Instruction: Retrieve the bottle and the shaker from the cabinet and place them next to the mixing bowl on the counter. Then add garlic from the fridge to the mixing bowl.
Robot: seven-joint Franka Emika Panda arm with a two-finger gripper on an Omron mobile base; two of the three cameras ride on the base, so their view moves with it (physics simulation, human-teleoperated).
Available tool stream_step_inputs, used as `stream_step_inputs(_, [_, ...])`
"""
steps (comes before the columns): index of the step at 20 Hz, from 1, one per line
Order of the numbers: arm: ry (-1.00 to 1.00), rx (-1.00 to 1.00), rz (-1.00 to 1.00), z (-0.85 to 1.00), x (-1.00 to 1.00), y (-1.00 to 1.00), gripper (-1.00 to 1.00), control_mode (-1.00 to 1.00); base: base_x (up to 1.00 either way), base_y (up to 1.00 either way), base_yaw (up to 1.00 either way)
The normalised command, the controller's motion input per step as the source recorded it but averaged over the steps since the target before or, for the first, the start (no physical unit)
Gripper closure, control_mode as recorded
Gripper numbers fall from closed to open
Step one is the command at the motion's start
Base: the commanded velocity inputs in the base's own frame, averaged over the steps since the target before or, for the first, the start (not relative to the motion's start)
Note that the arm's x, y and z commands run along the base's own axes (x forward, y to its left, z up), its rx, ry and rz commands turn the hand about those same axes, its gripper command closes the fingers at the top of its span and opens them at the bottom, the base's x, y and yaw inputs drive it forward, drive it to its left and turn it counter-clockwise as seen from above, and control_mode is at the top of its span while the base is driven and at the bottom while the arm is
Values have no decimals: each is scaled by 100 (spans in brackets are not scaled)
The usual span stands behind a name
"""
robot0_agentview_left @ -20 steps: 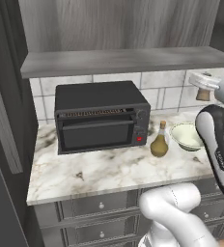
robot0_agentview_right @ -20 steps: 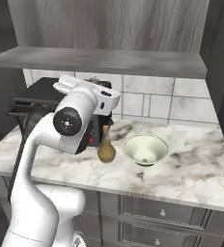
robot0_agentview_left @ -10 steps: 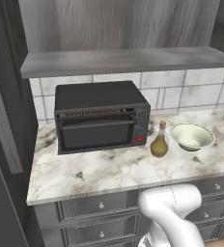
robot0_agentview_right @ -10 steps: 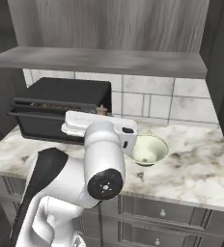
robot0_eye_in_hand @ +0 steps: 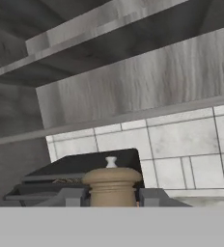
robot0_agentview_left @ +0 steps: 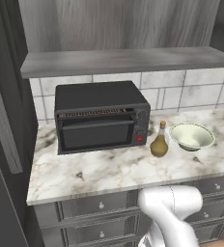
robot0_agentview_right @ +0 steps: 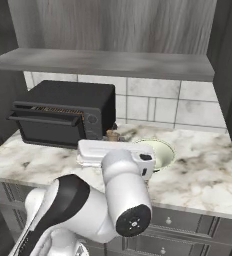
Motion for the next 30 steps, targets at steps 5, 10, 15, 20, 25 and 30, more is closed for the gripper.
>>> stream_step_inputs(5, [-8, 0, 6, -69, 36, -29, 100, -100, 0, 0, 0])
stream_step_inputs(10, [-8, 0, 9, -58, 25, -57, 100, -100, 0, 0, 0])
stream_step_inputs(15, [-2, 0, 6, -61, 32, -33, 100, -100, 0, 0, 0])
stream_step_inputs(20, [0, 0, 4, -54, 38, -15, 100, -100, 0, 0, 0])
stream_step_inputs(25, [0, 10, 4, -33, 42, -40, 100, -100, 0, 0, 0])
stream_step_inputs(30, [-7, 12, 9, -38, 27, -48, 100, -100, 0, 0, 0])
